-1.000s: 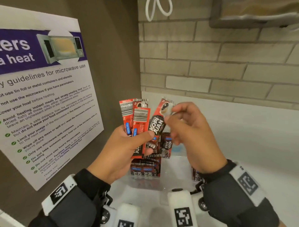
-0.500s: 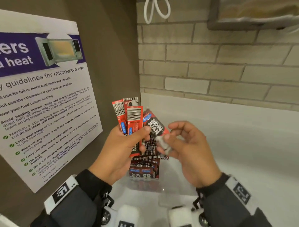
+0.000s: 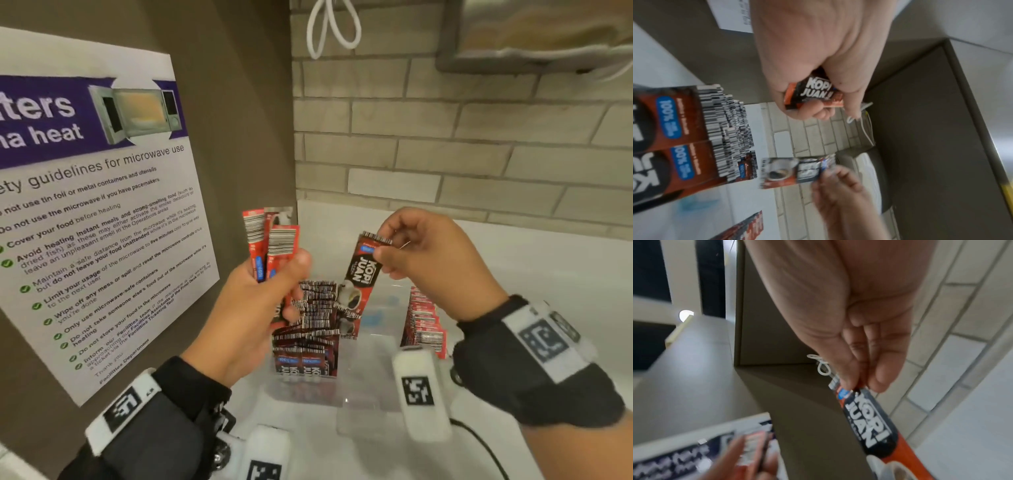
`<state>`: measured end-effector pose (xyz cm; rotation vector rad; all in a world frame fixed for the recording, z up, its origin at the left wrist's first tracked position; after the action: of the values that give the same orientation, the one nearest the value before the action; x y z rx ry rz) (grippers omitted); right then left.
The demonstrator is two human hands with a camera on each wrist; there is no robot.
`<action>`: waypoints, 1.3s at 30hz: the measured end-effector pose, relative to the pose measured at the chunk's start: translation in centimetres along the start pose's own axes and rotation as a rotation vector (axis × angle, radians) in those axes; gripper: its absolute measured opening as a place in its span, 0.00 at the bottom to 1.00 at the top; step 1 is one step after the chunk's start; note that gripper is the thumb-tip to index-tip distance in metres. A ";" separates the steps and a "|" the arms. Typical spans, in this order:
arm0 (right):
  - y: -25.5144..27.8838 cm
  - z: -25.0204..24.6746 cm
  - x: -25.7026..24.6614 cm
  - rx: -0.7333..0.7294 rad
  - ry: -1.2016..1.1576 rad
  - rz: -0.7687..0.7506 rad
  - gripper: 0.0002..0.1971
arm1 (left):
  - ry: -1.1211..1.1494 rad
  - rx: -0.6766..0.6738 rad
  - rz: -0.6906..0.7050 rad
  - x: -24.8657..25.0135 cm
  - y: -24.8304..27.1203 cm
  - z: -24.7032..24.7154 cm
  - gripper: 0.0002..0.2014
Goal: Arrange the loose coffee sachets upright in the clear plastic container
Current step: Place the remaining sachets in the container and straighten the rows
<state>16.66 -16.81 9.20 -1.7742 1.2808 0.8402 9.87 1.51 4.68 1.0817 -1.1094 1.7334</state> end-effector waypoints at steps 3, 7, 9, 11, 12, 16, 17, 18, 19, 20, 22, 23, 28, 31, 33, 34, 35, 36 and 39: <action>-1.4 0.7 1.5 0.028 0.259 0.061 0.07 | 0.170 0.042 -0.048 0.3 0.2 -0.7 0.20; -2.6 3.6 3.4 -0.102 0.450 0.179 0.08 | 0.276 0.033 -0.066 0.3 0.5 -1.3 0.16; -3.3 4.7 4.3 -0.147 0.484 0.239 0.10 | 0.293 0.027 -0.066 0.2 0.7 -1.4 0.17; -3.8 5.5 5.2 -0.159 0.486 0.285 0.06 | 0.300 0.015 -0.067 0.2 0.8 -1.6 0.18; -4.0 5.8 5.5 -0.157 0.485 0.297 0.03 | 0.305 0.011 -0.068 0.2 0.9 -1.6 0.18; -4.3 6.3 6.2 -0.164 0.477 0.326 0.07 | 0.324 0.019 -0.077 0.0 1.0 -1.9 0.20; -4.3 6.3 6.2 -0.168 0.477 0.327 0.07 | 0.329 0.022 -0.081 -0.1 1.0 -2.0 0.21; -4.3 6.4 6.2 -0.172 0.479 0.324 0.08 | 0.330 0.023 -0.086 -0.2 1.0 -1.9 0.21; -4.2 6.4 6.2 -0.177 0.481 0.323 0.08 | 0.330 0.024 -0.091 -0.3 1.1 -1.8 0.22; -4.1 6.4 6.3 -0.182 0.482 0.323 0.09 | 0.326 0.025 -0.094 -0.4 1.1 -1.7 0.22; -4.0 6.4 6.5 -0.181 0.466 0.329 0.14 | 0.319 0.032 -0.099 -0.6 1.3 -1.6 0.17; -3.9 6.3 6.6 -0.177 0.456 0.333 0.15 | 0.308 0.041 -0.100 -0.7 1.3 -1.6 0.14; -3.9 5.7 6.9 -0.164 0.439 0.316 0.16 | 0.235 0.074 -0.083 -0.9 1.2 -1.6 0.11; -3.5 4.9 5.7 -0.080 0.392 0.228 0.13 | 0.164 0.048 -0.047 -0.8 1.1 -1.4 0.18; -2.4 4.3 3.7 -0.014 0.237 0.134 0.09 | 0.117 0.030 -0.020 -0.6 1.1 -1.3 0.17; -1.5 4.2 2.7 -0.034 0.096 0.118 0.07 | 0.104 0.019 -0.005 -0.5 1.1 -1.1 0.16; -0.5 4.4 1.7 -0.109 -0.059 0.118 0.07 | 0.095 0.008 0.011 -0.4 1.0 -0.9 0.15; 0.6 4.9 0.9 -0.218 -0.192 0.132 0.07 | 0.082 -0.001 0.026 -0.3 1.0 -0.7 0.14; 3.2 6.6 -0.4 -0.443 -0.402 0.155 0.12 | 0.048 -0.025 0.049 -0.4 0.9 0.1 0.14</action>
<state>13.01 -11.49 5.67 -1.7190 1.0236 1.5778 9.17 1.08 4.13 1.0000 -1.1331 1.7704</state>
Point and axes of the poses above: each hand's wrist, its own y-axis away from the middle knuckle, its own z-axis out of the palm, x = y × z, the point moved 4 cm from there along -y, towards the middle knuckle, and after that the axes turned 12 degrees about z, right-handed, at the moved point
